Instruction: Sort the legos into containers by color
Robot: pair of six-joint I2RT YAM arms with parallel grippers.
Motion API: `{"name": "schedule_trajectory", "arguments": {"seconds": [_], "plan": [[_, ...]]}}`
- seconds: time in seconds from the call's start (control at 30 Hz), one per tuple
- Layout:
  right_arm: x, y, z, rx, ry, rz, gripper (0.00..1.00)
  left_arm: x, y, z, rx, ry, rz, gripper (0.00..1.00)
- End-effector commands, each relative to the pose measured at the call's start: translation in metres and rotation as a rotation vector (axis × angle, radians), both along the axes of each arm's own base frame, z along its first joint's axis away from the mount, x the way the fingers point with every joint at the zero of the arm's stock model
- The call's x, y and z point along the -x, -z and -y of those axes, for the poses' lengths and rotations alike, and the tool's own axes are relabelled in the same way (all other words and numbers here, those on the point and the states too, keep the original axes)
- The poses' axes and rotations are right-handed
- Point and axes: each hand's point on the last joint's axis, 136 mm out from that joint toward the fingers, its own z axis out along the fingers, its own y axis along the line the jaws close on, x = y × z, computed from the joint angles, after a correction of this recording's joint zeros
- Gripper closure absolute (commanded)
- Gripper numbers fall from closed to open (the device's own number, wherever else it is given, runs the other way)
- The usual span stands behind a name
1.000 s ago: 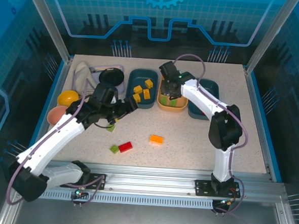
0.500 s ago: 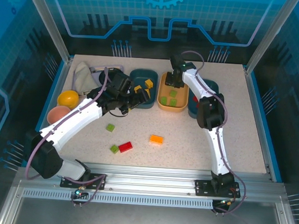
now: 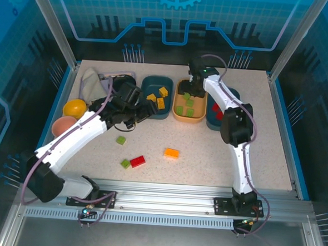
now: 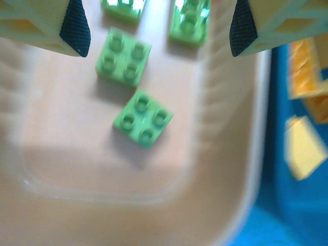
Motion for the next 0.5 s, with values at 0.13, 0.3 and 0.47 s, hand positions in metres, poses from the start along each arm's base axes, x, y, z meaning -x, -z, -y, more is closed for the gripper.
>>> {"name": "schedule_trajectory", "arguments": {"seconds": [0.13,0.3,0.47], "plan": [[0.122,-0.079,-0.088,-0.071,-0.54,0.276,0.23,0.073,0.002,-0.074,-0.136,-0.161,-0.053,0.14],[0.258,-0.046,-0.138,-0.044,-1.12,0.31,0.17,0.12,0.011,-0.114,-0.157,-0.247,-0.054,0.13],[0.326,-0.013,-0.155,0.08,-1.452,0.387,0.07,0.154,0.02,-0.137,-0.137,-0.308,-0.059,0.13]]}}
